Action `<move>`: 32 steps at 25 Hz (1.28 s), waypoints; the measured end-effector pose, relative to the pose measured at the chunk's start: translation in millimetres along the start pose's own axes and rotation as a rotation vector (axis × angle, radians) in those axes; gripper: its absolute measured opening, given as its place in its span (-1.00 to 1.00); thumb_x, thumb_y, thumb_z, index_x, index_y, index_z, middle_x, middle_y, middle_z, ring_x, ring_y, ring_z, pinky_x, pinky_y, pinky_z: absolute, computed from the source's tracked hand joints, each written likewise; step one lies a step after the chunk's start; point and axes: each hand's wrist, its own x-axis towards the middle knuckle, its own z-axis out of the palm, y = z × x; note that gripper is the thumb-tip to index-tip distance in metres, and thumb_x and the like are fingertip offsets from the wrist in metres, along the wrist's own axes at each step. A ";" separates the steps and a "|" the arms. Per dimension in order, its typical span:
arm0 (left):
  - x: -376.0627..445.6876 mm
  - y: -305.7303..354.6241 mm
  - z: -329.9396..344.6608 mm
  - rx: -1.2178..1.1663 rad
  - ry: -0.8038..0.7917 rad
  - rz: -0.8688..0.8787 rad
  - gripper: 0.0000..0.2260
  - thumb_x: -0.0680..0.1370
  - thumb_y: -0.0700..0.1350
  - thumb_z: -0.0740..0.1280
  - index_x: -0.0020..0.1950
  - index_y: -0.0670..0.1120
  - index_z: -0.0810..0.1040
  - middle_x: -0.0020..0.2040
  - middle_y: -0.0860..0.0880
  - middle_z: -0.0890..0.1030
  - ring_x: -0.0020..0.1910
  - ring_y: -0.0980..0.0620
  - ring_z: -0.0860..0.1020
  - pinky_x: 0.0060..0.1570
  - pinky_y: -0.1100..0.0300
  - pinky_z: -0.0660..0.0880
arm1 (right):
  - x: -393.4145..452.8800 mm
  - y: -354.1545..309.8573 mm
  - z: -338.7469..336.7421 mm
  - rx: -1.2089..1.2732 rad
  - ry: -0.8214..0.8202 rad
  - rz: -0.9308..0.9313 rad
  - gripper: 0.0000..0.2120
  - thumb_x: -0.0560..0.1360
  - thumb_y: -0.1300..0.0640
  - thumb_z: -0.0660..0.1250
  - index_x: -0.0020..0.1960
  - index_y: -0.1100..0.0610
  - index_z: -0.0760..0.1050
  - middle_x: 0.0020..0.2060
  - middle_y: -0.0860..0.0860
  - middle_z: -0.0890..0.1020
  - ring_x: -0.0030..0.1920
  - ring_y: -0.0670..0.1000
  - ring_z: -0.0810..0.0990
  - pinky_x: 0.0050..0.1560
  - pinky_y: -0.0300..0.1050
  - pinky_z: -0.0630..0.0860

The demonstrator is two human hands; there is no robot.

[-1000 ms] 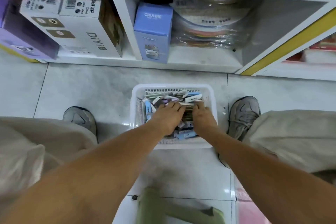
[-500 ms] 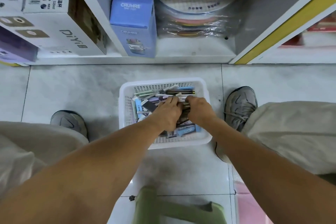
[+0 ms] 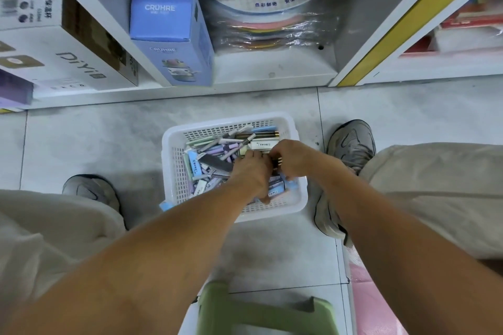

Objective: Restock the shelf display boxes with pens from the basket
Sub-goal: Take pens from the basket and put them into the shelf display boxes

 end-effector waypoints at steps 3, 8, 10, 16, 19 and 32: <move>6.1 -7.8 -5.6 -0.124 -0.079 0.064 -0.27 0.21 0.07 0.61 0.34 0.04 0.45 0.07 0.00 0.61 0.05 -0.05 0.55 0.01 0.08 0.54 | 5.9 3.4 -16.1 0.202 0.019 0.044 -0.58 0.43 0.46 0.37 0.25 0.21 0.55 0.12 0.15 0.65 0.01 0.13 0.68 -0.03 -0.04 0.67; 4.6 -13.4 -1.2 -0.163 -0.096 0.064 -0.42 0.25 0.03 0.57 0.19 -0.06 0.46 -0.03 0.00 0.59 -0.09 -0.02 0.53 -0.19 0.15 0.45 | 3.2 4.6 -29.5 0.711 0.122 0.142 -0.74 0.49 0.51 0.31 0.05 0.21 0.53 0.02 0.23 0.70 -0.32 0.08 0.73 -0.21 -0.10 0.69; 2.4 -19.9 2.7 -0.213 -0.070 0.049 -0.44 0.27 0.02 0.58 0.15 -0.06 0.40 -0.10 0.03 0.55 -0.11 -0.01 0.50 -0.24 0.15 0.41 | 4.4 5.5 -22.5 0.695 0.173 0.170 -0.76 0.51 0.48 0.30 0.09 0.25 0.55 -0.01 0.20 0.71 -0.26 0.13 0.74 -0.07 0.00 0.69; -9.5 -53.4 2.0 -0.420 -0.059 -0.061 -0.53 0.28 -0.08 0.58 0.09 -0.12 0.47 -0.16 -0.01 0.55 -0.17 0.02 0.56 -0.20 0.14 0.59 | 6.7 -6.4 3.5 0.216 0.338 0.066 -0.76 0.49 0.31 0.30 0.12 0.11 0.56 0.06 0.08 0.62 0.01 0.09 0.61 0.01 -0.10 0.59; -16.3 -70.6 -9.1 -0.656 -0.052 -0.100 -0.64 0.28 -0.19 0.55 0.00 -0.16 0.51 -0.23 -0.05 0.56 -0.28 0.07 0.57 -0.40 0.24 0.51 | 3.3 -14.9 18.6 0.205 0.343 0.025 -0.75 0.49 0.27 0.27 0.14 0.14 0.56 0.05 0.10 0.64 0.06 0.13 0.60 0.00 -0.11 0.53; -97.6 -89.6 -80.1 -1.430 0.212 -0.022 -0.67 0.23 -0.39 0.46 -0.02 -0.22 0.66 -0.08 -0.22 0.70 -0.18 -0.10 0.66 -0.19 0.10 0.57 | -51.7 -63.9 -27.4 0.582 0.078 -0.093 -0.65 0.42 0.41 0.40 0.16 0.17 0.61 0.06 0.09 0.70 0.02 0.07 0.68 -0.07 -0.06 0.67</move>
